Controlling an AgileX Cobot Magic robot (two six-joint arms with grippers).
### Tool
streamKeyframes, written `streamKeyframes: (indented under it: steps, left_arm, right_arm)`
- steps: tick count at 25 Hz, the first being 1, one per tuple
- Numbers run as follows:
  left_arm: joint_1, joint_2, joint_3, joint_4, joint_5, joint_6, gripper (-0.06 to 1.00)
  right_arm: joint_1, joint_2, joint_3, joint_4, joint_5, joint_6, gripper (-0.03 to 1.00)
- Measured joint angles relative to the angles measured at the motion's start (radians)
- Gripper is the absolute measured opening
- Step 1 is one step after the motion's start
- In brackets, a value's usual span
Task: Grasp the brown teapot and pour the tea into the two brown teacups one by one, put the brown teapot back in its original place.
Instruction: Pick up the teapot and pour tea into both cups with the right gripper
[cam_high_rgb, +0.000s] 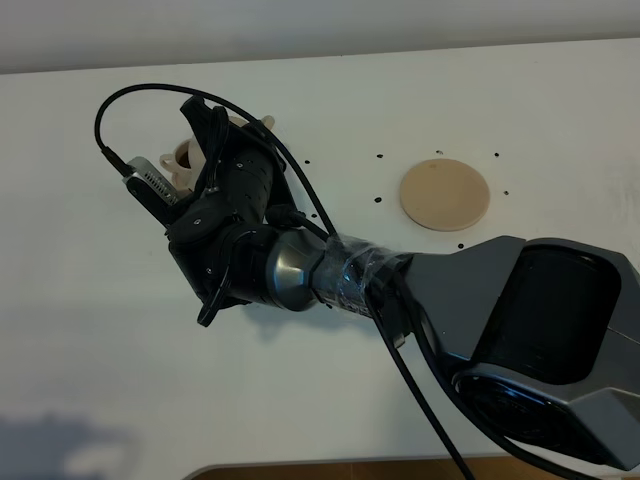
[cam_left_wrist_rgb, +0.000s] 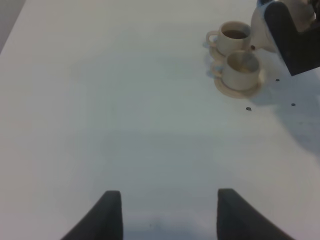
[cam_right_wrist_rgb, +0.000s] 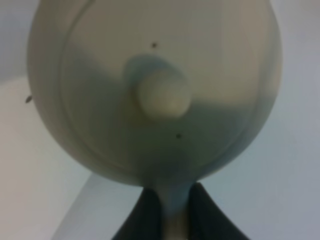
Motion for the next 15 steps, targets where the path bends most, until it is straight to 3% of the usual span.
streamKeyframes:
  steps: [15]
  left_arm:
    - [0.000,0.000,0.000,0.000,0.000,0.000,0.46]
  right_arm:
    - [0.001,0.000,0.000,-0.073,-0.004,-0.021,0.12]
